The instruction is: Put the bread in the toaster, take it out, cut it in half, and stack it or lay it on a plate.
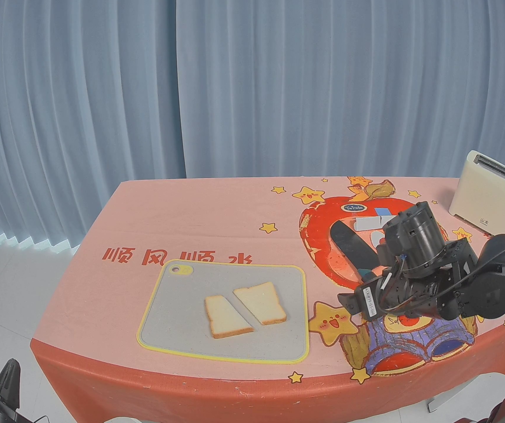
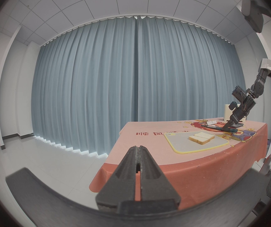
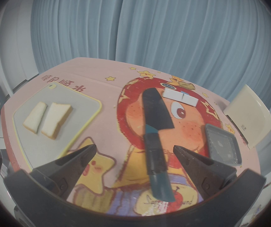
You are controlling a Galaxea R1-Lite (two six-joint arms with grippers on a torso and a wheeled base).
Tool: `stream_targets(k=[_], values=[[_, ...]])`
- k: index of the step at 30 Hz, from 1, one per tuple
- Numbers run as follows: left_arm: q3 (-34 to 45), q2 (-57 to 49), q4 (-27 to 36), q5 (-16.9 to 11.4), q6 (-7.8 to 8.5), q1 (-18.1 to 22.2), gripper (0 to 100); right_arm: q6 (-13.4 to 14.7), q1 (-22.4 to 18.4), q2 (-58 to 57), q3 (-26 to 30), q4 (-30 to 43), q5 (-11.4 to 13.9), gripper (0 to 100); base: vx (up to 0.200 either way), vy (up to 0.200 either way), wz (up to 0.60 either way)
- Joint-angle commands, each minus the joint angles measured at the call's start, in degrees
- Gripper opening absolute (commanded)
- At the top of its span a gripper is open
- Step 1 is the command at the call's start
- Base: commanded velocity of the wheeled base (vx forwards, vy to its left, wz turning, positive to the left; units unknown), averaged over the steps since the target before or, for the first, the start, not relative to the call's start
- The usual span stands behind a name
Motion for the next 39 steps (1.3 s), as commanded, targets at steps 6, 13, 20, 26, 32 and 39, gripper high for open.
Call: stream_targets(k=[6,13,20,26,32,39], values=[[1.0,-0.8,0.0,0.0,-0.08,0.1,0,2.2,-3.9,-1.6,1.4,0.2,0.8,100,0.0,0.0,0.0],[1.0,-0.7,0.0,0.0,0.01,0.1,0,3.4,-6.1,-0.1,1.0,-0.5,4.4,100,0.0,0.0,0.0],[1.0,-0.8,0.0,0.0,0.01,0.1,0,3.4,-6.5,2.8,0.4,-0.8,4.6,100,0.0,0.0,0.0],[1.0,-0.7,0.0,0.0,0.01,0.1,0,3.3,-6.4,4.0,-0.3,-0.8,4.6,100,0.0,0.0,0.0],[1.0,-0.7,0.0,0.0,0.01,0.1,0,3.5,-6.5,4.7,-0.3,-0.8,4.6,100,0.0,0.0,0.0],[1.0,-0.8,0.0,0.0,0.01,0.1,0,3.9,-6.5,5.9,0.0,-0.8,4.8,0,0.0,0.0,0.0]])
